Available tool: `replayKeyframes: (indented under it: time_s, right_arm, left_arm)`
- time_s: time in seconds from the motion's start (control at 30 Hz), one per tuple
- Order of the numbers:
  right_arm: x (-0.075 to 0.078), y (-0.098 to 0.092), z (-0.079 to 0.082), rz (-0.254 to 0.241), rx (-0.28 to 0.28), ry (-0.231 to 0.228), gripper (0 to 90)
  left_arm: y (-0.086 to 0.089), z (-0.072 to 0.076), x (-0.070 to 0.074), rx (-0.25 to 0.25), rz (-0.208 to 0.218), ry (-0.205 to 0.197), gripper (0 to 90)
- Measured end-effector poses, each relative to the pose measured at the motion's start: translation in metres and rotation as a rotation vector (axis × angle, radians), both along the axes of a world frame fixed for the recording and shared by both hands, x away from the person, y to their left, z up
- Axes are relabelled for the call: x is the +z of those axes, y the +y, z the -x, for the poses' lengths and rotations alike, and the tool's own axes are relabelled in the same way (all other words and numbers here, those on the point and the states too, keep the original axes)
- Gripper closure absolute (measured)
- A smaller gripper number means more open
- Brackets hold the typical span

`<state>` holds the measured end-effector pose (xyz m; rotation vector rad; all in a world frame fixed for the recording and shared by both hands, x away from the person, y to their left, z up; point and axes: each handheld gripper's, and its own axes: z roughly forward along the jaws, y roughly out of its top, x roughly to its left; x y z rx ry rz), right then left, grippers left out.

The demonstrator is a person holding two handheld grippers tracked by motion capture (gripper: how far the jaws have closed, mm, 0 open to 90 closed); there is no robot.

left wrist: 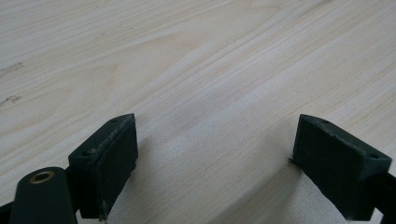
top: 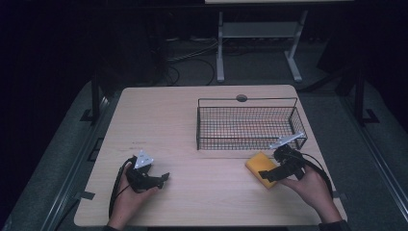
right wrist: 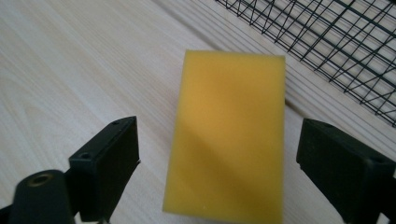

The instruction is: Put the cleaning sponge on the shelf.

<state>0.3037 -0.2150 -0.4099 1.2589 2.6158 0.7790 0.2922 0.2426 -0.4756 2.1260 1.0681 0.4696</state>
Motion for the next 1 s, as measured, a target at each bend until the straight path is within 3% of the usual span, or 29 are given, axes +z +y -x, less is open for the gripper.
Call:
replayKeyframes:
  time_s: [0.33, 0.63, 0.73, 1.0]
  right_arm:
    - [-0.011, 0.015, -0.011, 0.075, 0.0, 0.006, 8.2]
    - [-0.032, 0.026, -0.018, 0.147, -0.004, 0.036, 5.6]
    - [-0.037, 0.026, -0.02, 0.15, -0.01, 0.041, 5.6]
    - [-0.039, 0.023, -0.02, 0.151, -0.015, 0.033, 16.8]
  left_arm:
    - [0.0, 0.0, 0.0, 0.0, 0.001, 0.0, 13.2]
    - [0.0, 0.0, 0.0, 0.0, 0.0, 0.0, 13.2]
    - [0.0, 0.0, 0.0, 0.0, 0.0, 0.0, 13.2]
    - [0.0, 0.0, 0.0, 0.0, -0.001, 0.0, 13.3]
